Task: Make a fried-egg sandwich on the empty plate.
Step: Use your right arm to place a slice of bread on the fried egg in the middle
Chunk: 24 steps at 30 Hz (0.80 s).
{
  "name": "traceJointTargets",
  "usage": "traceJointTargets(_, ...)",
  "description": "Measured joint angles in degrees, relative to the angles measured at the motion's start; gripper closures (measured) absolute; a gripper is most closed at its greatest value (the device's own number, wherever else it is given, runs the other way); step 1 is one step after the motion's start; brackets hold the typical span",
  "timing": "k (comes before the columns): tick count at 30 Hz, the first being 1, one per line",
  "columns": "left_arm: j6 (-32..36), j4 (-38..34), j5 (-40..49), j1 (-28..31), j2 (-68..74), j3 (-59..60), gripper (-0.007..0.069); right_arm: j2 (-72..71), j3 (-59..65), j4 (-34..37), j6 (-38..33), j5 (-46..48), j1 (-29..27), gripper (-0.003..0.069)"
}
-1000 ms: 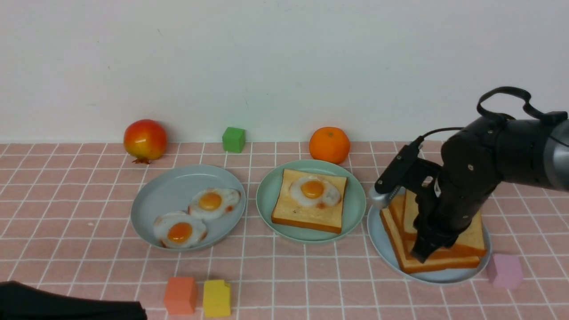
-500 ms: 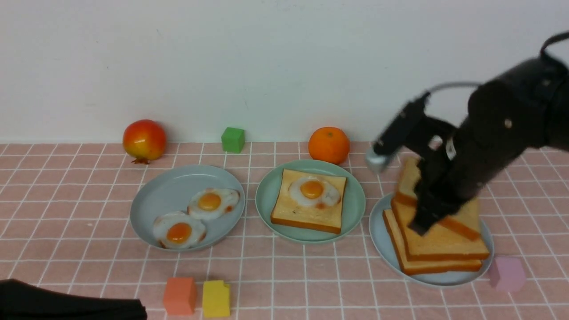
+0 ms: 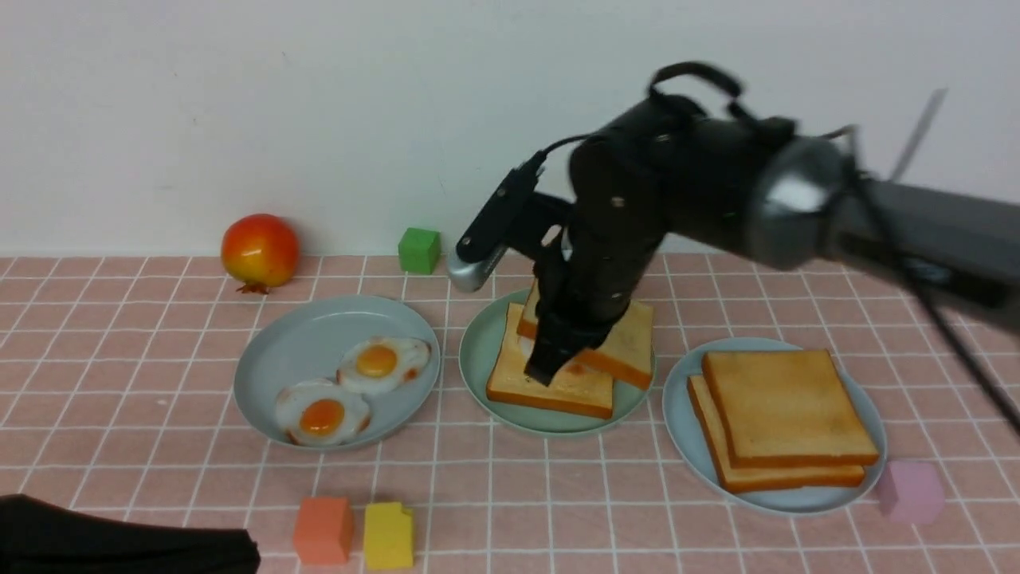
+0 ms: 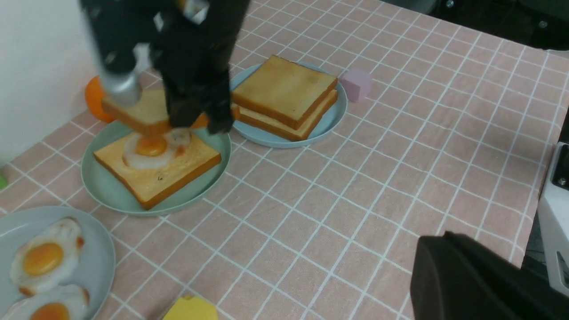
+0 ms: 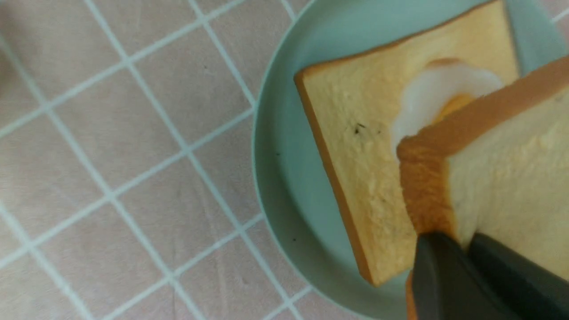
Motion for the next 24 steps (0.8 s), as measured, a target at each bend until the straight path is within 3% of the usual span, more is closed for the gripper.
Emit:
traceJointTargets(8,0.00,0.46,-0.95,0.00,0.00,0.23,0.0612,6.78,-8.21,-0.96,0.17,2.91,1.10,0.0586)
traceJointTargets(24,0.00,0.64,-1.27,0.00,0.00,0.29,0.0612,10.56,-8.73,-4.37,0.21,1.80,2.31,0.0589)
